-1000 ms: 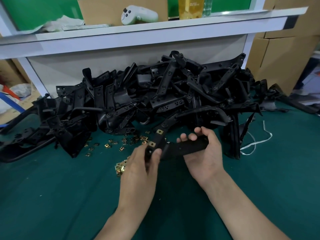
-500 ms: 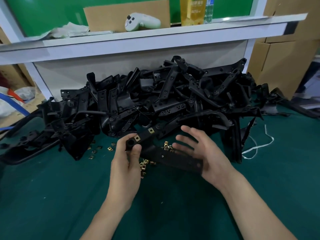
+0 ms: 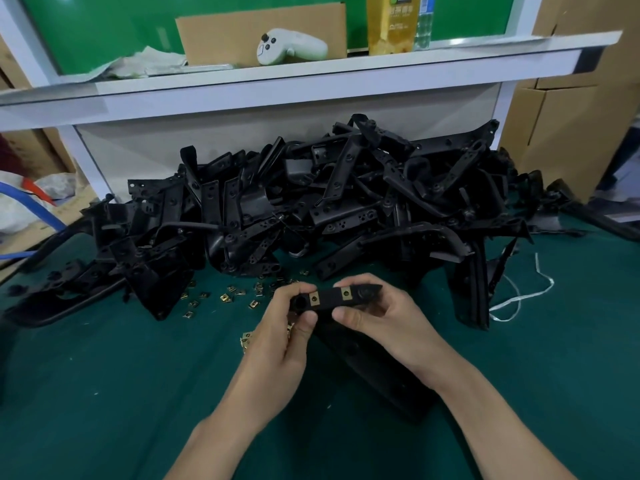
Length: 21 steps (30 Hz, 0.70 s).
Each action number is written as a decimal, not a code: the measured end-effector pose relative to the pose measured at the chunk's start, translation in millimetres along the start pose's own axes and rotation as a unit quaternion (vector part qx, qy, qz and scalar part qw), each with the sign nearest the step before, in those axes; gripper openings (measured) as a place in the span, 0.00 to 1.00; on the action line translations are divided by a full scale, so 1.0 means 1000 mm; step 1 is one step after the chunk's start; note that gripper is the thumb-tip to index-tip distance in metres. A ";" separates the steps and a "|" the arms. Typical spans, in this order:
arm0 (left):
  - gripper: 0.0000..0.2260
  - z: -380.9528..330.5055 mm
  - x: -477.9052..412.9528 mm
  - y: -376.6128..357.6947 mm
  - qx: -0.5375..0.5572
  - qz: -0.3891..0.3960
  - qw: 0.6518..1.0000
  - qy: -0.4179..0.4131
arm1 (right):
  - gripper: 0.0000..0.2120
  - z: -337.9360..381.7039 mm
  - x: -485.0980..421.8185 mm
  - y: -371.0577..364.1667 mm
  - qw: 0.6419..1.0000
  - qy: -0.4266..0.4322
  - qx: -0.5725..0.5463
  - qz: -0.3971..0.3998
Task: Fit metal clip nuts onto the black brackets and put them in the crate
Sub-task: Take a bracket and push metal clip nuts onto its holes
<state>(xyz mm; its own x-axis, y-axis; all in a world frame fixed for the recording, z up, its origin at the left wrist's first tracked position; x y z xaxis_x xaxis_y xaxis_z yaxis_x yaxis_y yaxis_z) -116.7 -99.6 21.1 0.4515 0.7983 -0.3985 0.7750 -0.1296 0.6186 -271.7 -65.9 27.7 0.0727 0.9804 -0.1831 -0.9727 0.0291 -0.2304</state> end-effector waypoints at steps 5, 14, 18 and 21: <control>0.12 -0.001 0.000 0.002 -0.011 -0.015 1.000 -0.002 | 0.09 0.000 0.001 -0.003 1.000 -0.001 -0.001 0.004; 0.09 -0.009 0.000 0.008 -0.035 -0.067 0.997 -0.008 | 0.09 0.002 0.000 -0.006 1.000 0.002 -0.015 0.004; 0.06 -0.008 0.000 0.008 0.029 -0.064 0.997 0.021 | 0.09 0.003 0.000 -0.006 1.000 0.006 -0.013 0.002; 0.05 -0.002 0.001 0.000 0.135 -0.038 0.987 0.072 | 0.09 0.002 0.000 -0.005 1.000 0.008 -0.013 0.000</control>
<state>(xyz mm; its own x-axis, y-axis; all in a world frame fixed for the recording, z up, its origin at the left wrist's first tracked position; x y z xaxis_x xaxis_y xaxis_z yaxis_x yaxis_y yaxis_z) -117.0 -97.7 22.0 0.3344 0.8848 -0.3244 0.9028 -0.2020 0.3797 -267.1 -66.1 30.9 0.0755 0.9773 -0.1981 -0.9667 0.0231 -0.2548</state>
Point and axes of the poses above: each hand's wrist, its own x-axis away from the middle knuckle, its own y-axis out of the back of the hand, z = x × y, the point moved 9 cm from there along -x, towards the middle knuckle, and after that the axes turned 12 degrees about -x, right-handed, at the moved point
